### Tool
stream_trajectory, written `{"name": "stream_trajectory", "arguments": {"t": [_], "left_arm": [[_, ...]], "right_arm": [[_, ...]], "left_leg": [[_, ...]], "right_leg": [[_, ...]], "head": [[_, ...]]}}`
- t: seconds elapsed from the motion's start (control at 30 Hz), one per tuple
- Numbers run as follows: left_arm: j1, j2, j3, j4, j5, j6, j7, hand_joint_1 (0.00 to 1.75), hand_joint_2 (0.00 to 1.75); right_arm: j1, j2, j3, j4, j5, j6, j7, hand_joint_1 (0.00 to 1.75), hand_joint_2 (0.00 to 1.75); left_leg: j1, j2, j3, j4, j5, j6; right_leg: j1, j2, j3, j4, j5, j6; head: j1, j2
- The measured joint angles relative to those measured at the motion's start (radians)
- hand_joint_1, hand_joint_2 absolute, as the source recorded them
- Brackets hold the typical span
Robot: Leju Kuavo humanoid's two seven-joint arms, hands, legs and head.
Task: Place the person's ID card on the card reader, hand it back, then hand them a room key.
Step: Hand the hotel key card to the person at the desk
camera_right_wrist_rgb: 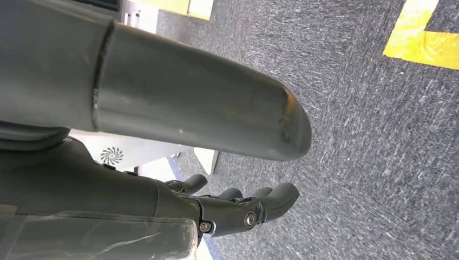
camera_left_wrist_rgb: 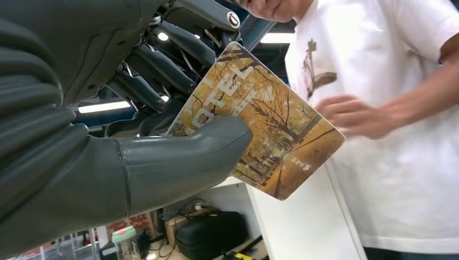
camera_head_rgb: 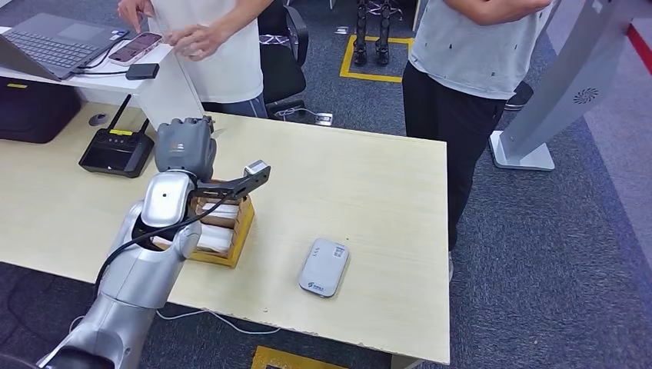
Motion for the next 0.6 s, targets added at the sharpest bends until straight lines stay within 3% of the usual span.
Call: {"name": "stream_trajectory", "arguments": {"t": [0.6], "left_arm": [[-0.169,0.04,0.006,0.218,0.0,-0.009,0.04,1.75,1.75]], "right_arm": [[-0.005,-0.006,0.034,0.007,0.0,0.001,-0.005,0.0,0.0]], "left_leg": [[0.0,0.001,0.0,0.0,0.0,0.0]], "right_leg": [[0.0,0.001,-0.001,0.0,0.001,0.0]], "head": [[0.0,0.0]]}}
